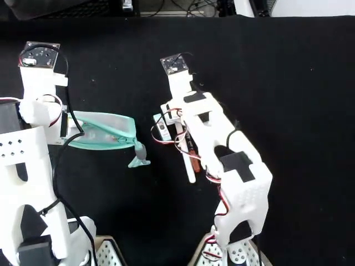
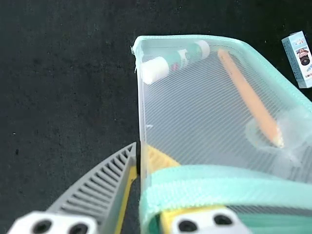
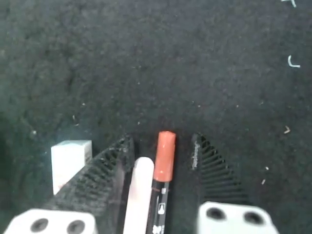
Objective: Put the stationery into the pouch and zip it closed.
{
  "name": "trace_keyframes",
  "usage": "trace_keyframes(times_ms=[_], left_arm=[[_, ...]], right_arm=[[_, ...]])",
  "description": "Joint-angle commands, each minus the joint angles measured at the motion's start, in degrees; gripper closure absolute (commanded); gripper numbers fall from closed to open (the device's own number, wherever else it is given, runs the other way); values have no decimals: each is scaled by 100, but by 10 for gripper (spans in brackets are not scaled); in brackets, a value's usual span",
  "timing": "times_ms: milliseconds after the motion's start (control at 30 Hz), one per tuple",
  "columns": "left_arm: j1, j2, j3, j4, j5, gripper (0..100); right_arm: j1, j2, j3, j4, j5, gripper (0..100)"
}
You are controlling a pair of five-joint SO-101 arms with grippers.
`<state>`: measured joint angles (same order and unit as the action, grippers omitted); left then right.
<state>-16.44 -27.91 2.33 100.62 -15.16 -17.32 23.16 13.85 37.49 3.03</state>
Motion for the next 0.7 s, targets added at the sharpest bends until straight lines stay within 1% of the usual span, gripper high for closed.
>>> trace_keyframes(times_ms=[0,67,200,367,433,567,600,667], left_arm=[[84,-70,-57,0,26,970],[84,-70,-57,0,26,970],[84,-70,-57,0,26,970],[84,-70,-57,0,193,970],[84,-70,-57,0,176,970],[84,-53,-57,0,176,970],[84,-53,-57,0,176,970],[84,-70,-57,0,176,970]], right_arm=[[35,-66,-295,35,-44,876],[114,-66,-295,35,-44,903],[211,-40,-356,44,-44,871],[202,75,-637,492,-35,861],[220,251,-945,826,-18,862],[220,866,-1938,1916,9,865],[264,1042,-2211,2233,9,875],[396,1341,-2721,2743,9,942]])
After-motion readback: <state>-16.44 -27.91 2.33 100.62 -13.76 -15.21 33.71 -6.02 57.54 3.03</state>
